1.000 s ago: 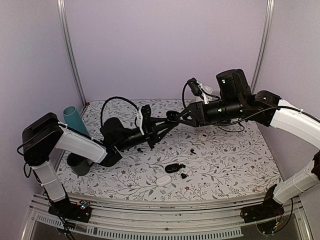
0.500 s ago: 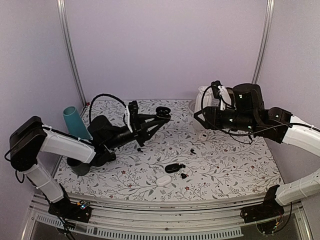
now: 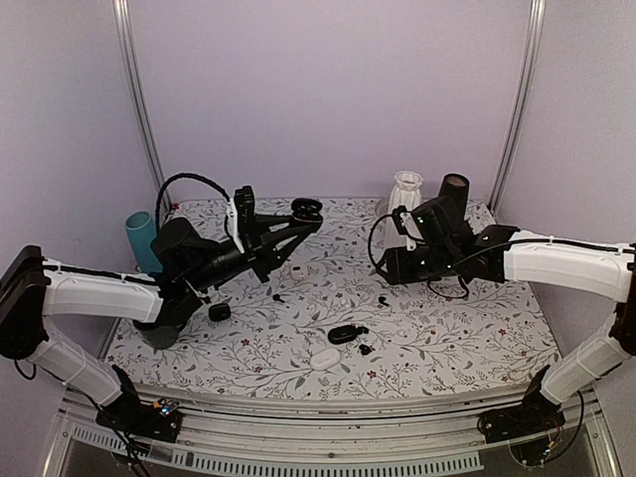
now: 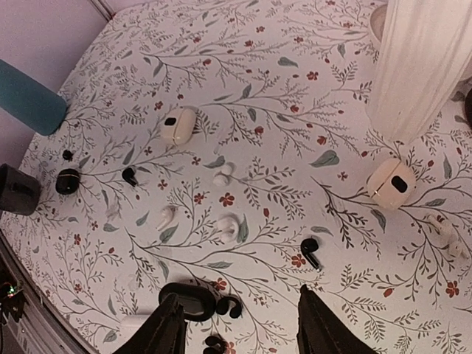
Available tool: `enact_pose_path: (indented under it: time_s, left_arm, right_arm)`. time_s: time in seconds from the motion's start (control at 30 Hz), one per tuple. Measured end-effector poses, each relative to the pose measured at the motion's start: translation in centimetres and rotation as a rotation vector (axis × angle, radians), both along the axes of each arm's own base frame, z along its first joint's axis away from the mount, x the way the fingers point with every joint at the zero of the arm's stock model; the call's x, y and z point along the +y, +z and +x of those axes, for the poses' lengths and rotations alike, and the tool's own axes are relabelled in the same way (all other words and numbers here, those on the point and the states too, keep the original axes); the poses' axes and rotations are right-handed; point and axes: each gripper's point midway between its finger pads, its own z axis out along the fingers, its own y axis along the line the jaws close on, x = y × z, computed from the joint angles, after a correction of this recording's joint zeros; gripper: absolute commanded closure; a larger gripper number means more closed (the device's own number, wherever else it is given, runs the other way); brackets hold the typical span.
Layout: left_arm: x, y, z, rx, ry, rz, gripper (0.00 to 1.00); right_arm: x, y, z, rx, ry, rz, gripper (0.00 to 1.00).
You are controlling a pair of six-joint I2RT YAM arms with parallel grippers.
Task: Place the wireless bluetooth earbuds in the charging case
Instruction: Pick up the right earbud from the center of the board.
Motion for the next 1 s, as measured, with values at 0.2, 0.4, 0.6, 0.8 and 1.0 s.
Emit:
enact_pose_path:
  time_s: [0.2,0.4,0.6,0.8,1.0]
  left_arm:
    - [0.6,-0.1,-0.1,0.015,0.02,0.01,1.0]
    - [1.0,-0.4,-0.2,0.027,0.034,0.018,1.0]
    - [1.2,-0.5,-0.1,0.038,0.043,0.025,1.0]
    - [1.2,-0.5,-0.1,0.04,0.045,0.025,1.0]
    - [1.4,-0.6,-0.2,0.043,0.046,0.027,1.0]
  right_arm:
    - [-0.6,-5.5,0.4,0.129,0.008,-0.065,0.53]
    - [-0.5,-9.7,0.5,0.217,0.053,-0.12,0.6]
    - [0.1,-12.7,1.2,0.261,0.096,-0.188,0.62]
    - [0.7,-13.7,2.5,0.252,0.112,-0.236,0.64]
    - [-0.5,-15.2,3.4,0.265,0.101,-0.294,0.64]
